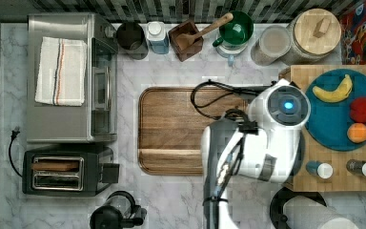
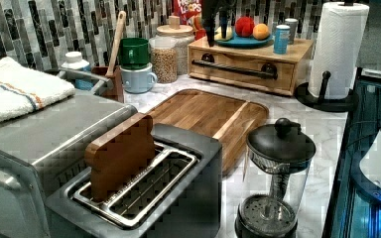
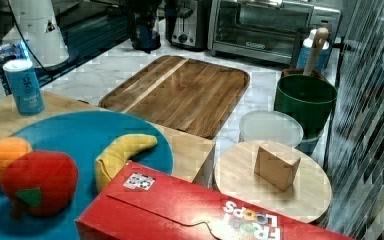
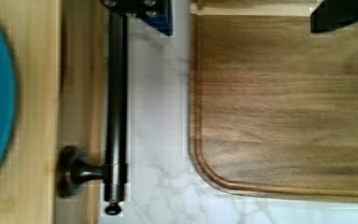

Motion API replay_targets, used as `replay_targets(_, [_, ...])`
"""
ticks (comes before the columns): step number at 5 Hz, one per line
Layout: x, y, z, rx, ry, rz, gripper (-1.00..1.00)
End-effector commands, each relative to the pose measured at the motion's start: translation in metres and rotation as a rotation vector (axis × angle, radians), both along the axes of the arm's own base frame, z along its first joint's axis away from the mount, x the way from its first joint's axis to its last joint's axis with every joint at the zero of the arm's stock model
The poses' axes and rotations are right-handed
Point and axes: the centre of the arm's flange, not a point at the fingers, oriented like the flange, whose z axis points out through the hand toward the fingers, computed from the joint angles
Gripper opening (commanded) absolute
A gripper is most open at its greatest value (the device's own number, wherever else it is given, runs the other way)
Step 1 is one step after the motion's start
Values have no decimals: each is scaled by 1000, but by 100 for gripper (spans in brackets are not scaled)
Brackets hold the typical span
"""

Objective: Open the drawer.

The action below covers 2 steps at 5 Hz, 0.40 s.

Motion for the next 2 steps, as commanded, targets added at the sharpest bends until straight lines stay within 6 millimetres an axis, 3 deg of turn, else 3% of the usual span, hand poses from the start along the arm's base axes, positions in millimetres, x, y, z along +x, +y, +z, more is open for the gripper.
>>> replay_targets(1, [24,-69,15,-43,-94,118,100])
replay_targets(2, [31,-72,10,-37,-84,101,100])
